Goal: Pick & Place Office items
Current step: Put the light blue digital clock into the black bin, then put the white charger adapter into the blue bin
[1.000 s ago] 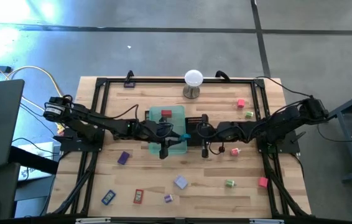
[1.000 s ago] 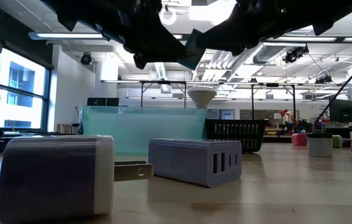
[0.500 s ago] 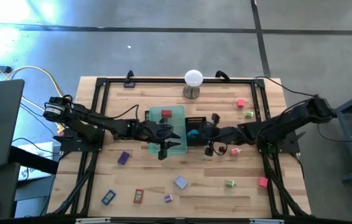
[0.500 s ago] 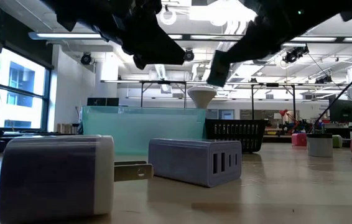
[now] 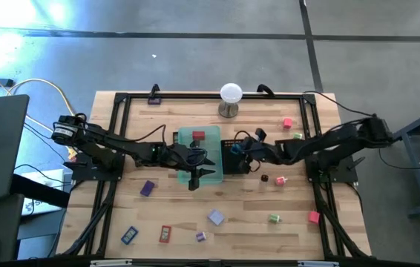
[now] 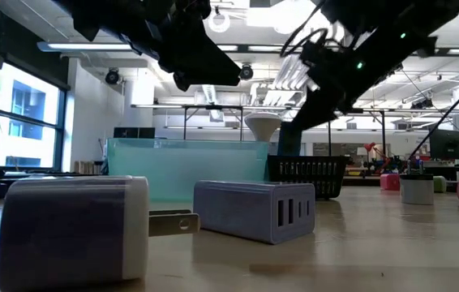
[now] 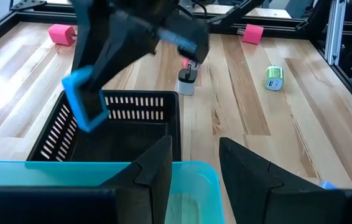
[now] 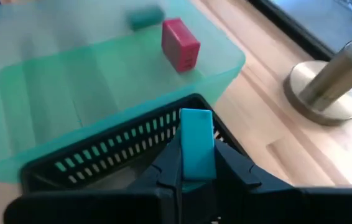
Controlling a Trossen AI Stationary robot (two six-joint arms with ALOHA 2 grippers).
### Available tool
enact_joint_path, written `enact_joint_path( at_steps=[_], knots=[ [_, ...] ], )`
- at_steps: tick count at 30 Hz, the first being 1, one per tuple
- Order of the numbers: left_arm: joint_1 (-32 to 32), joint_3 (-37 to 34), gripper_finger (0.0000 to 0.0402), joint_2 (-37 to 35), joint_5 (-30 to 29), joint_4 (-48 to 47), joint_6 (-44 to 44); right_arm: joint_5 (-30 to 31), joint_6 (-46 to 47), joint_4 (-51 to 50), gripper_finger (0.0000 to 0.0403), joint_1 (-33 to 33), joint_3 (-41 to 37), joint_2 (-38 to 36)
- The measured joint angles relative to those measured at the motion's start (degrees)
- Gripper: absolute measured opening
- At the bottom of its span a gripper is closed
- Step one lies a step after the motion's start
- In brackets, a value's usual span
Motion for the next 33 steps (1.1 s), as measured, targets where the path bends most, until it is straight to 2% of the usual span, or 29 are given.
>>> enact_joint_path(
  at_steps=[4, 14, 19, 28, 33],
  knots=[
    [0.0, 0.0, 0.0128, 0.0, 0.01, -0.1, -0.3, -2.72, -1.23, 3.51, 0.0049, -2.16, 0.0, 4.04],
    [0.48, 0.0, 0.0128, 0.0, -0.13, -0.96, -0.21, -2.99, -1.29, 4.65, 0.0057, -3.4, 0.02, 9.14],
    [0.48, 0.0, 0.0128, 0.0, -0.19, -1.43, 0.64, -5.82, -2.28, 5.32, 0.0096, -3.65, 0.02, 9.14],
    [0.48, -0.01, 0.0128, 0.0, -0.17, -3.91, -0.43, -6.94, -2.37, 8.4, 0.0176, -3.62, 0.02, 9.14],
    [0.44, 0.0, 0.0128, 0.0, -0.17, -4.74, -0.61, -7.61, -2.39, 6.26, 0.0212, -3.64, 1.36, 9.14]
  ],
)
